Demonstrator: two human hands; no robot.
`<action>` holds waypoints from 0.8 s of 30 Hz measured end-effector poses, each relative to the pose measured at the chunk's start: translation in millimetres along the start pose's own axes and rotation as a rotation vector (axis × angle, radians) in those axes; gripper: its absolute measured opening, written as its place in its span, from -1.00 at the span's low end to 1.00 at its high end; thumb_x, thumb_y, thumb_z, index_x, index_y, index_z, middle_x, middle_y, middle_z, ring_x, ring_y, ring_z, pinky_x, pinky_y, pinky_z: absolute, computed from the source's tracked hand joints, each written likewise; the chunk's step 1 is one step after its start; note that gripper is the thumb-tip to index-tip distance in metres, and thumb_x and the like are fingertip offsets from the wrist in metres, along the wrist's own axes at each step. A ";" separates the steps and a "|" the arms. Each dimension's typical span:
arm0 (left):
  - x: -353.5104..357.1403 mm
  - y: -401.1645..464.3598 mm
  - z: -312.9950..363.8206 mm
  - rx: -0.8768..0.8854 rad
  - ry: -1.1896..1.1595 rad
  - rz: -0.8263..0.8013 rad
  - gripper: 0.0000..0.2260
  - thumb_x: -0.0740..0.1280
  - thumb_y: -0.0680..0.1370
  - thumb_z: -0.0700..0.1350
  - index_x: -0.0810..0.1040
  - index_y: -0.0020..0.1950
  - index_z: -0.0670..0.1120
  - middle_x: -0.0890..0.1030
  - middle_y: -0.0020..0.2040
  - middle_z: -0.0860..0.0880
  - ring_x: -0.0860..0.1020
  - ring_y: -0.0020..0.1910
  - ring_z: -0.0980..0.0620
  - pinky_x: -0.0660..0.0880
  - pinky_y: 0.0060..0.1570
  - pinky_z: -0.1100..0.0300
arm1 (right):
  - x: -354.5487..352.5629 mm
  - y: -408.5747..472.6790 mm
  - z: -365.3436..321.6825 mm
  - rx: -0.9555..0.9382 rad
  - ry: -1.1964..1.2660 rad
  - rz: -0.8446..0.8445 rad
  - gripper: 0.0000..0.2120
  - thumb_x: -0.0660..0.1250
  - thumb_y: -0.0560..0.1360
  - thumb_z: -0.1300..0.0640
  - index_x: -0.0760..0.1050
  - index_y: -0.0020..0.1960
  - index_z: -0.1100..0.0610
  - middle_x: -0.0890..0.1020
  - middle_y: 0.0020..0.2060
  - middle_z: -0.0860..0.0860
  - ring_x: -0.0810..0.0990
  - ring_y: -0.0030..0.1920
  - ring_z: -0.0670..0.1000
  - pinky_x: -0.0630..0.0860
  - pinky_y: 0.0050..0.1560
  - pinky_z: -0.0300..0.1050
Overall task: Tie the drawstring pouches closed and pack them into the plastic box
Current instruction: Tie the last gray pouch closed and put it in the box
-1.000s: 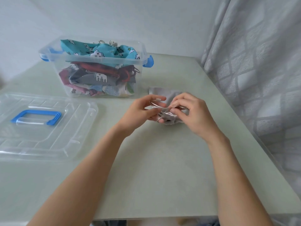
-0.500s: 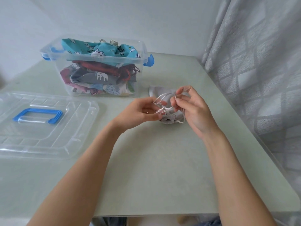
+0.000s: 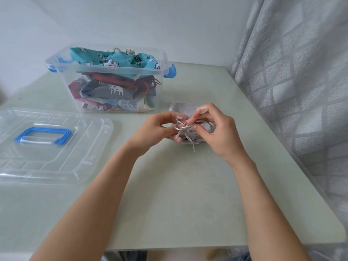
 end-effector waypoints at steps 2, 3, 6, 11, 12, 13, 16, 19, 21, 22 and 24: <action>1.8 0.1 0.2 -0.010 0.020 -0.025 -0.76 0.26 0.50 -0.41 0.56 0.08 -0.16 0.60 -0.13 -0.07 0.58 -0.35 0.09 0.53 -0.26 0.31 | 2.8 0.3 -2.0 -0.010 0.009 -0.003 -0.68 0.38 0.42 0.41 0.40 -0.07 0.04 0.65 -0.19 -0.01 0.64 -0.07 -0.18 0.46 0.03 -0.36; 1.9 0.2 0.1 -0.013 0.017 -0.027 -0.76 0.26 0.50 -0.42 0.56 0.06 -0.15 0.62 -0.15 -0.08 0.59 -0.34 0.10 0.53 -0.26 0.31 | 3.4 0.4 -2.5 -0.014 0.014 0.001 -0.65 0.39 0.42 0.40 0.38 -0.08 -0.01 0.65 -0.20 -0.02 0.64 -0.08 -0.18 0.46 0.02 -0.38; -1.4 1.4 0.0 0.007 0.028 0.029 -0.81 0.32 0.50 -0.35 0.58 -0.02 -0.08 0.66 -0.25 0.01 0.61 -0.34 0.11 0.56 -0.22 0.27 | 3.9 0.5 -1.1 -0.009 0.034 0.017 -0.67 0.41 0.42 0.37 0.38 -0.09 -0.02 0.64 -0.19 -0.01 0.64 -0.08 -0.17 0.47 0.03 -0.36; -31.8 2.8 0.0 0.120 0.152 0.329 -0.84 0.45 0.42 -0.23 0.61 -0.04 -0.04 0.65 -0.37 0.10 0.58 -0.33 0.14 0.51 -0.23 0.32 | -11.6 3.6 8.0 0.053 0.083 0.169 -0.80 0.38 0.45 0.30 0.44 -0.09 0.03 0.59 -0.18 -0.12 0.58 -0.13 -0.15 0.44 0.03 -0.31; -38.8 1.6 -0.3 0.122 0.133 0.376 -0.84 0.45 0.42 -0.24 0.61 -0.04 -0.06 0.65 -0.37 0.11 0.59 -0.32 0.13 0.51 -0.24 0.33 | -15.9 3.8 13.1 0.111 0.127 0.200 -0.78 0.38 0.46 0.30 0.44 -0.10 0.00 0.60 -0.18 -0.12 0.58 -0.15 -0.17 0.46 0.01 -0.28; -44.7 0.6 -0.5 0.124 0.118 0.414 -0.84 0.45 0.43 -0.23 0.61 -0.03 -0.07 0.66 -0.36 0.10 0.60 -0.31 0.15 0.52 -0.23 0.34 | -19.8 3.2 19.0 0.173 0.167 0.231 -0.77 0.38 0.46 0.30 0.45 -0.11 -0.02 0.61 -0.18 -0.12 0.58 -0.17 -0.18 0.48 -0.01 -0.24; -53.6 -3.0 -0.9 0.134 0.142 0.488 -0.91 0.42 0.46 -0.20 0.62 -0.08 -0.03 0.64 -0.29 0.03 0.59 -0.33 0.21 0.56 -0.21 0.33 | -28.7 -2.0 34.6 0.324 0.256 0.317 -0.79 0.36 0.47 0.32 0.49 -0.12 0.01 0.63 -0.22 -0.05 0.61 -0.23 -0.15 0.54 -0.08 -0.20; -53.3 -3.4 -3.4 0.120 0.231 0.509 -0.89 0.35 0.53 -0.19 0.57 -0.14 0.01 0.58 -0.25 0.03 0.56 -0.27 0.16 0.56 -0.22 0.30 | -34.2 -5.2 40.1 0.414 0.280 0.374 -0.82 0.32 0.48 0.34 0.49 -0.11 0.06 0.63 -0.27 0.01 0.61 -0.32 -0.14 0.49 -0.23 -0.31; -50.0 -4.0 -2.6 0.115 0.194 0.513 -0.87 0.27 0.58 -0.17 0.49 -0.15 0.00 0.53 -0.21 0.04 0.55 -0.18 0.10 0.56 -0.17 0.26 | -39.1 -7.7 43.5 0.459 0.302 0.442 -0.82 0.30 0.48 0.36 0.47 -0.06 0.09 0.61 -0.28 0.02 0.60 -0.35 -0.11 0.49 -0.27 -0.29; -49.0 -4.5 -1.5 0.116 0.123 0.518 -0.86 0.24 0.59 -0.16 0.45 -0.16 -0.01 0.53 -0.17 0.05 0.56 -0.13 0.09 0.55 -0.11 0.22 | -41.4 -9.6 46.8 0.488 0.303 0.477 -0.81 0.29 0.48 0.37 0.44 -0.02 0.11 0.60 -0.29 0.02 0.60 -0.36 -0.09 0.50 -0.27 -0.26; -46.5 -5.5 1.5 0.114 -0.104 0.497 -0.84 0.17 0.62 -0.16 0.41 -0.16 -0.05 0.57 -0.02 0.07 0.58 0.00 0.08 0.52 0.06 0.18 | -44.5 -14.4 57.2 0.550 0.226 0.509 -0.75 0.29 0.45 0.37 0.37 0.03 0.11 0.59 -0.32 0.02 0.57 -0.34 -0.05 0.51 -0.25 -0.14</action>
Point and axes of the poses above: each hand's wrist, its own y-axis towards the middle knuckle, its own x-axis out of the palm, z = x × y, the point moved 5 cm from there along y, towards the middle knuckle
